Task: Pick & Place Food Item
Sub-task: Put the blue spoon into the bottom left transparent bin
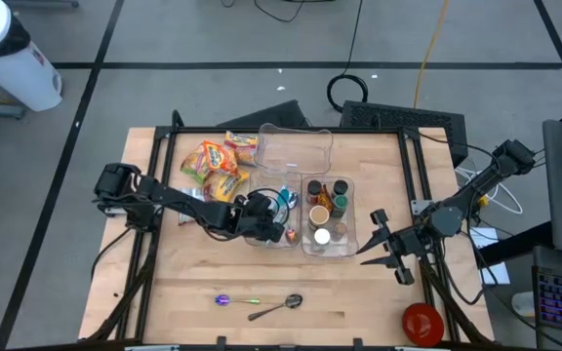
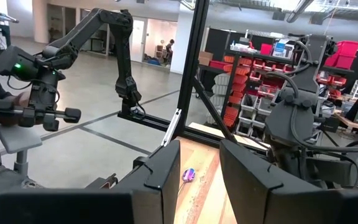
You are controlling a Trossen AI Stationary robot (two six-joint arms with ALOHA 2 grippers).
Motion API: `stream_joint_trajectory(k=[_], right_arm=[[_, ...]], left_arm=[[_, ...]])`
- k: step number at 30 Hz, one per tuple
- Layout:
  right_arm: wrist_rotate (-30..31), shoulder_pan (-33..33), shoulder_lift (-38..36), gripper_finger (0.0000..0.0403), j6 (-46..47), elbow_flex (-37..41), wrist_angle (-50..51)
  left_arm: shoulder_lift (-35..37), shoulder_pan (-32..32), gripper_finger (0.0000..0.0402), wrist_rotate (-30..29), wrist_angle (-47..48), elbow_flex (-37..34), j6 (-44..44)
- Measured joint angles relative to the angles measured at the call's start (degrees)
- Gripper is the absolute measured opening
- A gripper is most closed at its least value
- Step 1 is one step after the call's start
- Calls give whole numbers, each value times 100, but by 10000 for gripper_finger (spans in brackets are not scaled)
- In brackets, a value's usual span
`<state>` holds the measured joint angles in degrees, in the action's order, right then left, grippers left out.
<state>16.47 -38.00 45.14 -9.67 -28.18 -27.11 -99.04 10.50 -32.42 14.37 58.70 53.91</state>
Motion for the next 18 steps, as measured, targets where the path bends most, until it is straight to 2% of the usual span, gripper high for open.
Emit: stream_joint_trajectory(k=[8,18], right_arm=[[0,2,0,105,0,0,4],[0,2,0,105,0,0,4]], left_arm=[[-159,-26,26,-53,-154,0,-28],[-653,-209,26,375,-521,2,-107]])
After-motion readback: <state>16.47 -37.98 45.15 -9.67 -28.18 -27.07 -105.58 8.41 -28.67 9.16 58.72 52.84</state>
